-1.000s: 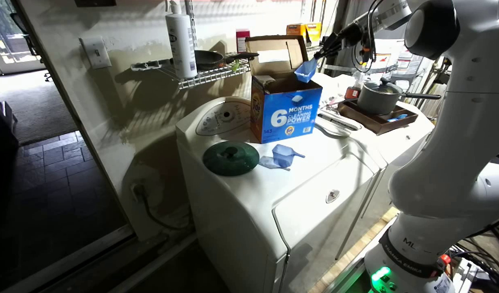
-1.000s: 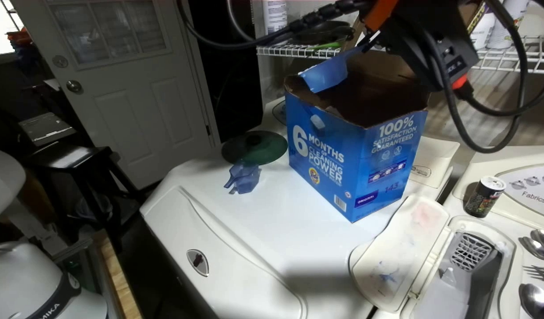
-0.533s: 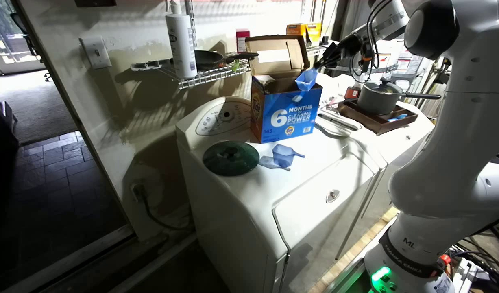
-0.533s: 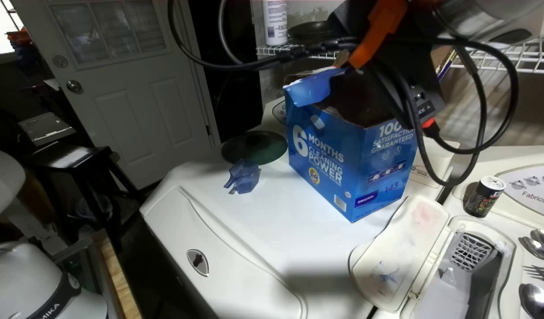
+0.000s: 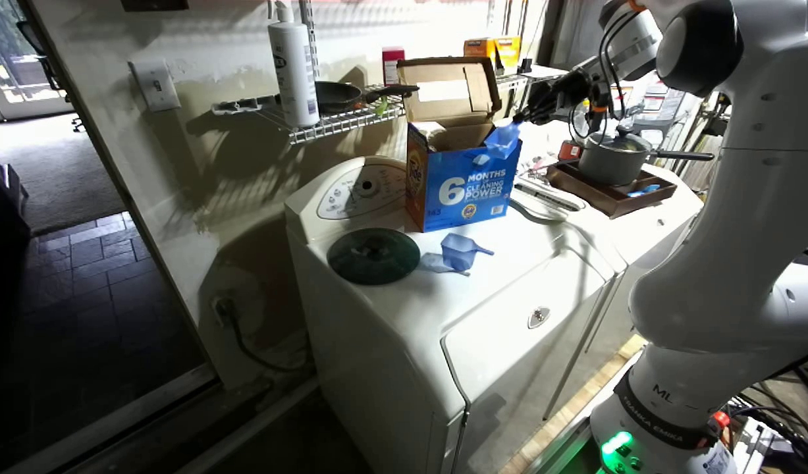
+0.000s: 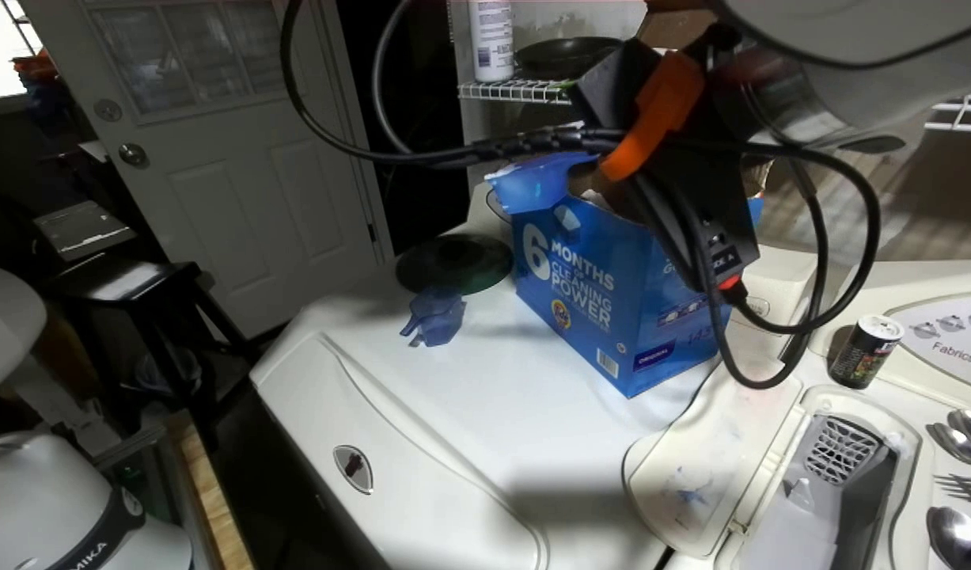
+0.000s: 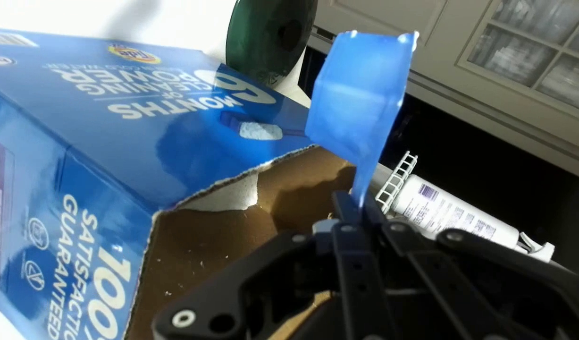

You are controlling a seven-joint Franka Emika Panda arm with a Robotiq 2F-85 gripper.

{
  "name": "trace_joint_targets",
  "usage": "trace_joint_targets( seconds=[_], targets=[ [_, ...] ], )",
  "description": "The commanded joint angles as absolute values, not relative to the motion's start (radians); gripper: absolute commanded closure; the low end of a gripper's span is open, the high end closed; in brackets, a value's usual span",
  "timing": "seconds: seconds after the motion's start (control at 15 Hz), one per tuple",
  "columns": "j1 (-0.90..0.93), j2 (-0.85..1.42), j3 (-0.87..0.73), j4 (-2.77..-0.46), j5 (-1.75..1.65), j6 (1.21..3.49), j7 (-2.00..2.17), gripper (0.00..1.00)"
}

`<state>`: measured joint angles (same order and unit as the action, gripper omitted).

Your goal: Pick up the object and place it in the box

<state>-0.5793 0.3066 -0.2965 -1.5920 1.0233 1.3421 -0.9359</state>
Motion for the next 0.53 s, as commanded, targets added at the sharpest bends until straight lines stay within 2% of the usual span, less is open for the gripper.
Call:
trace_joint_targets(
  seconds=[0.0,0.47],
  targets=[
    [-0.579,0.306,-0.310,-1.629,1.038,1.310,-0.964,0.98],
    [-0.572,0.304,-0.323,-1.704,1.016,1.330,-0.989,0.98]
  ],
)
